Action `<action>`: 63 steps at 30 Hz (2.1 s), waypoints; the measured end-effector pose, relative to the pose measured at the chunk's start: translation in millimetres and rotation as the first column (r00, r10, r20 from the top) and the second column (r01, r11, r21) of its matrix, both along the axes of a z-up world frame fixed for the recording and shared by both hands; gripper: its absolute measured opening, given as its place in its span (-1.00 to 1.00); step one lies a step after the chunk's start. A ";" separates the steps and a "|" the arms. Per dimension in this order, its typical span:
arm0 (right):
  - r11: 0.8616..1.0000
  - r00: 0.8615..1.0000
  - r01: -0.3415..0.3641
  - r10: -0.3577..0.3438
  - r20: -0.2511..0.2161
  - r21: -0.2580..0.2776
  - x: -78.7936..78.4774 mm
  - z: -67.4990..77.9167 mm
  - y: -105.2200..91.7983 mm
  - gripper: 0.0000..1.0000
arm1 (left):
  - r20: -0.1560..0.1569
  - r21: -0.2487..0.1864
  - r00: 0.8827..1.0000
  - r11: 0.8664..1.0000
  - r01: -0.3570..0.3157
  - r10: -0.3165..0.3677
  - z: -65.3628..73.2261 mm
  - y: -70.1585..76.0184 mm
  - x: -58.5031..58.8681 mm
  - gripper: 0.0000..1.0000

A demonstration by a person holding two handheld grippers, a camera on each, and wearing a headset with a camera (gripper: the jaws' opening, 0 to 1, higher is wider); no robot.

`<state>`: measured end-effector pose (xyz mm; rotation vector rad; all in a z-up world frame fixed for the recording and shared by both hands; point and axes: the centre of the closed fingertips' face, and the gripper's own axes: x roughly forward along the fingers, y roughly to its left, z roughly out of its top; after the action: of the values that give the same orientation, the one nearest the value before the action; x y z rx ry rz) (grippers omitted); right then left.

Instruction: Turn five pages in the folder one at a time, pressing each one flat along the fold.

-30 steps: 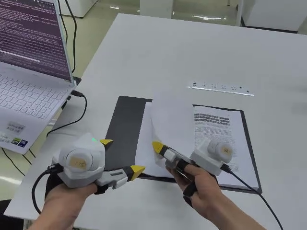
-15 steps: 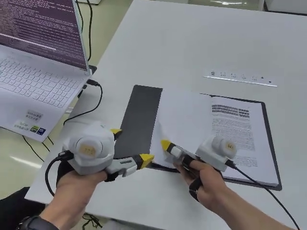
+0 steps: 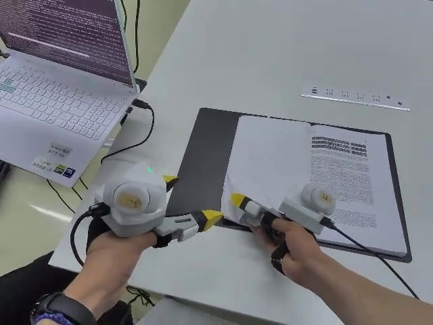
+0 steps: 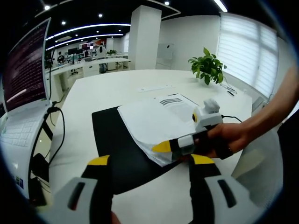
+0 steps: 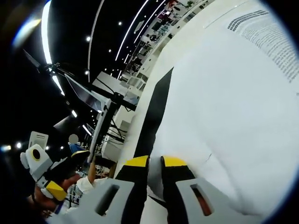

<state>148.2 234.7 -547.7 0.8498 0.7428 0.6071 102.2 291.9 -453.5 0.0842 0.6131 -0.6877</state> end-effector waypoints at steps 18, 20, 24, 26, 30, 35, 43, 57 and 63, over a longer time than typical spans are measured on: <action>0.999 0.993 0.009 -0.014 0.121 0.045 -14.0 54.7 -48.1 -0.34 | -0.015 -0.008 0.995 0.995 0.096 -0.096 -15.8 -35.5 22.2 -0.32; 0.999 0.989 0.033 -0.035 0.141 0.018 -14.6 58.9 -64.3 -0.34 | -0.021 -0.005 0.993 0.993 0.116 -0.116 -20.4 -44.3 25.7 -0.38; 0.998 0.984 0.057 -0.053 0.168 -0.019 -19.7 65.1 -88.4 -0.35 | -0.028 -0.001 0.987 0.987 0.158 -0.158 -30.6 -61.8 31.2 -0.52; 0.997 0.984 0.061 -0.054 0.171 -0.037 -22.5 64.6 -96.3 -0.37 | -0.035 0.011 0.984 0.985 0.173 -0.172 -38.6 -67.6 34.7 -0.65; 0.996 0.984 0.067 -0.056 0.168 -0.061 -26.2 59.8 -107.1 -0.39 | -0.059 0.016 0.985 0.986 0.166 -0.164 -52.6 -73.5 40.5 -0.90; 0.994 0.984 0.080 -0.068 0.164 -0.068 -27.0 57.2 -113.2 -0.40 | -0.116 0.065 0.979 0.983 0.173 -0.165 -79.3 -74.1 34.8 -1.00; 0.990 0.984 0.012 0.014 0.178 -0.143 -25.1 48.9 -116.4 -0.45 | -0.148 0.123 0.974 0.974 0.189 -0.170 -104.7 -69.4 22.2 -1.00; 0.967 0.975 0.082 -0.027 0.219 -0.242 29.1 23.2 -152.3 -0.90 | -0.159 0.112 0.979 0.983 0.146 -0.128 -104.7 -68.0 22.6 -1.00; 0.967 0.972 0.119 -0.067 0.225 -0.224 46.5 16.2 -156.8 -0.98 | -0.168 0.092 0.980 0.988 0.120 -0.104 -105.0 -67.3 22.0 -1.00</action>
<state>194.7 77.8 -531.6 0.5845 0.5601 0.5055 124.2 224.7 -558.4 0.1594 0.8048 -0.7774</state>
